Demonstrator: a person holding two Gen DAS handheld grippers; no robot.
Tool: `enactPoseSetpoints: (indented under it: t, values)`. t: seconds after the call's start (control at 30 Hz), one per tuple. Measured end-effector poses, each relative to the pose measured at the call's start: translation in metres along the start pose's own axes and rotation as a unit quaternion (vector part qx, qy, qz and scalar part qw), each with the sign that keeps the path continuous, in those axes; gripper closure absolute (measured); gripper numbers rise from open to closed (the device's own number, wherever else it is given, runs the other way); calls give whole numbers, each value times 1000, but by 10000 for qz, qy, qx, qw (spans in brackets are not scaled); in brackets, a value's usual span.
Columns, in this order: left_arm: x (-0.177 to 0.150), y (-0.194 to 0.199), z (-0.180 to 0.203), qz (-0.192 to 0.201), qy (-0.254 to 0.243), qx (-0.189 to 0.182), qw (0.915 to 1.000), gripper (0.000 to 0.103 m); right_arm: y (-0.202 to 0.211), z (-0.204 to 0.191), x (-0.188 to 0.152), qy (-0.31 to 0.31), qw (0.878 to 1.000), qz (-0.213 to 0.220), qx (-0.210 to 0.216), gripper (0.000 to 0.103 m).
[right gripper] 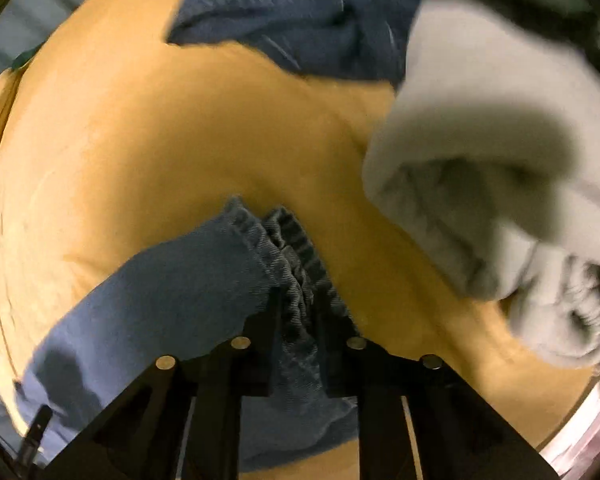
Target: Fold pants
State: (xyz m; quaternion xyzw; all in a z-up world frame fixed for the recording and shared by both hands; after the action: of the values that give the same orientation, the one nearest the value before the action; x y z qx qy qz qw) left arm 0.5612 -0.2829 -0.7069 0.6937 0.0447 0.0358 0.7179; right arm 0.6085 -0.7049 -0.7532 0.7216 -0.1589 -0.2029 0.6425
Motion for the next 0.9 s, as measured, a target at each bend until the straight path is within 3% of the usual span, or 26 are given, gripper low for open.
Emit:
enactPoseSetpoints:
  t: [0.1, 0.2, 0.27, 0.33, 0.37, 0.4, 0.5, 0.6, 0.73, 0.8, 0.9]
  values:
    - [-5, 0, 5, -12, -117, 45, 9999, 15, 17, 18, -3, -180, 9995, 198, -157, 92]
    - [-8, -11, 2, -173, -97, 64, 9998, 15, -16, 45, -6, -671, 9969, -357, -202, 100]
    - [-15, -18, -1, -236, -21, 31, 9997, 15, -36, 53, -3, -1006, 9916, -756, 296, 100]
    - [-12, -21, -6, -266, 13, 19, 9996, 15, -34, 59, 0, -1106, 9892, -776, 574, 99]
    - [-10, -22, -10, -255, 23, 23, 9997, 15, -28, 62, 1, -1066, 9905, -692, 518, 91]
    - [-8, -22, -13, -249, 25, 12, 9997, 15, -19, 67, -5, -1028, 9918, -592, 477, 72]
    - [-3, -20, -29, -222, 115, -52, 9997, 15, 1, 75, -24, -1114, 9912, -335, 638, 36]
    - [0, -19, -44, -220, 281, -197, 9992, 15, -12, 74, -50, -1342, 9816, -456, 1278, 34]
    - [-1, -24, -64, -282, 479, -299, 9980, 15, -49, 61, -76, -1773, 9521, -668, 2399, 32]
    - [-2, -28, -75, -323, 513, -247, 9979, 15, -45, 66, -79, -1933, 9455, -432, 2584, 24]
    - [-2, -35, -85, -376, 556, -238, 9975, 15, -25, 75, -92, -2109, 9360, -272, 2806, 24]
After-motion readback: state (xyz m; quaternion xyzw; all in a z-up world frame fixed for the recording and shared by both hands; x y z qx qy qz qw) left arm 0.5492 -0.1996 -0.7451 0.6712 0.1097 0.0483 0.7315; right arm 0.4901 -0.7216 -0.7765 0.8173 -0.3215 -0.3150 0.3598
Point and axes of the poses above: each gripper's, at about its wrist camera, not at the fingertips, and y roughly against the way its jaws point, z to its right, x to its top, the point moved 9 cm from there along -y, roughly the way its jaws point, and after that the axes turned 13 degrees about -z, right-handed, at the moved point
